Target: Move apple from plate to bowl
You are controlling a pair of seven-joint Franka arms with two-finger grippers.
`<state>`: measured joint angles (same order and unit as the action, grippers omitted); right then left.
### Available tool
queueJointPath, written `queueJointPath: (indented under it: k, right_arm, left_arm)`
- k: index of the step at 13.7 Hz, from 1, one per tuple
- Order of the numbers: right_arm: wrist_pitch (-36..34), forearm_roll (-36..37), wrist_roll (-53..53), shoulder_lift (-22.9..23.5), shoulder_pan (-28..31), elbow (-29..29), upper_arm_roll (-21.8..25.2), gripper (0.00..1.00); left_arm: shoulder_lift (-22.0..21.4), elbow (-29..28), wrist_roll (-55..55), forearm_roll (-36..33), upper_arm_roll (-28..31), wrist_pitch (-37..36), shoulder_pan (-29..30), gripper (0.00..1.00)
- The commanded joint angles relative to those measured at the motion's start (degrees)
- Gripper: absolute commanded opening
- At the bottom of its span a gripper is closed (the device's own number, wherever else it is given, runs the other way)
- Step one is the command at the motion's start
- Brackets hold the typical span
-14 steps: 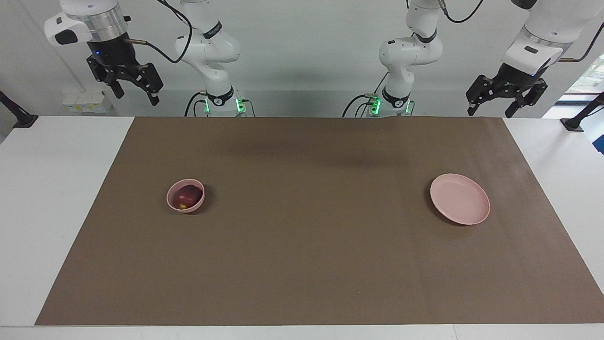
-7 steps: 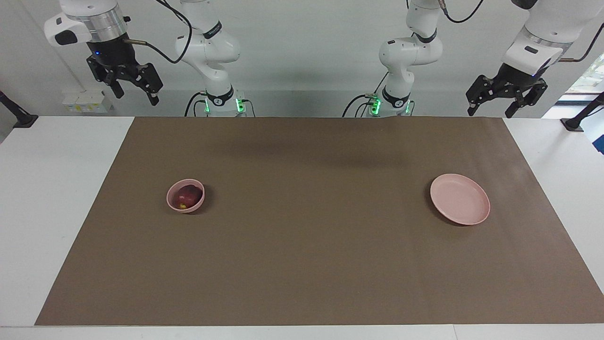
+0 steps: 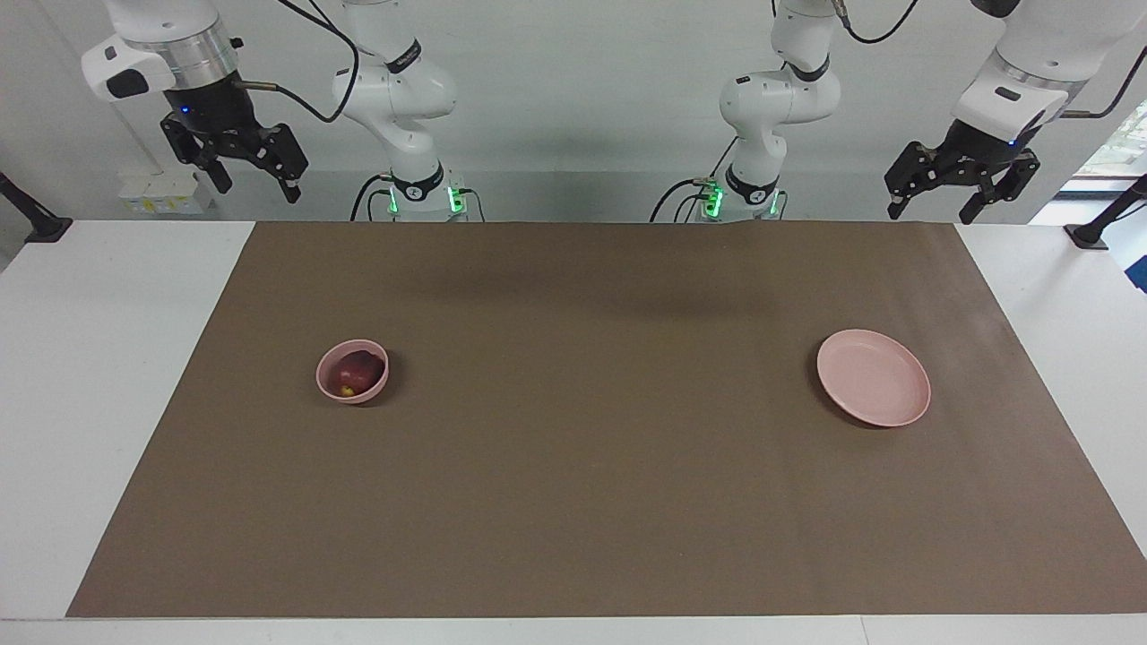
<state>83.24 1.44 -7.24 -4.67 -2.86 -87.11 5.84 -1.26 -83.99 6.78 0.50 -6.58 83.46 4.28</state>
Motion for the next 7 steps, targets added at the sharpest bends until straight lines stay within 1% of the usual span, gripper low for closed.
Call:
queueJointPath:
  k: [1, 7]
  right_arm:
    - [-2.0, -2.2, 0.6, -0.6, -0.1, -0.2, 0.3, 1.00]
    - [-0.2, -0.4, 2.1, -1.3, -0.7, -2.2, 0.0, 1.00]
  left_arm:
    - [-1.2, -1.1, 3.3, 0.8, -0.3, 0.1, 1.1, 1.00]
    - [-1.2, -1.1, 3.9, 0.8, -0.3, -0.3, 1.6, 1.00]
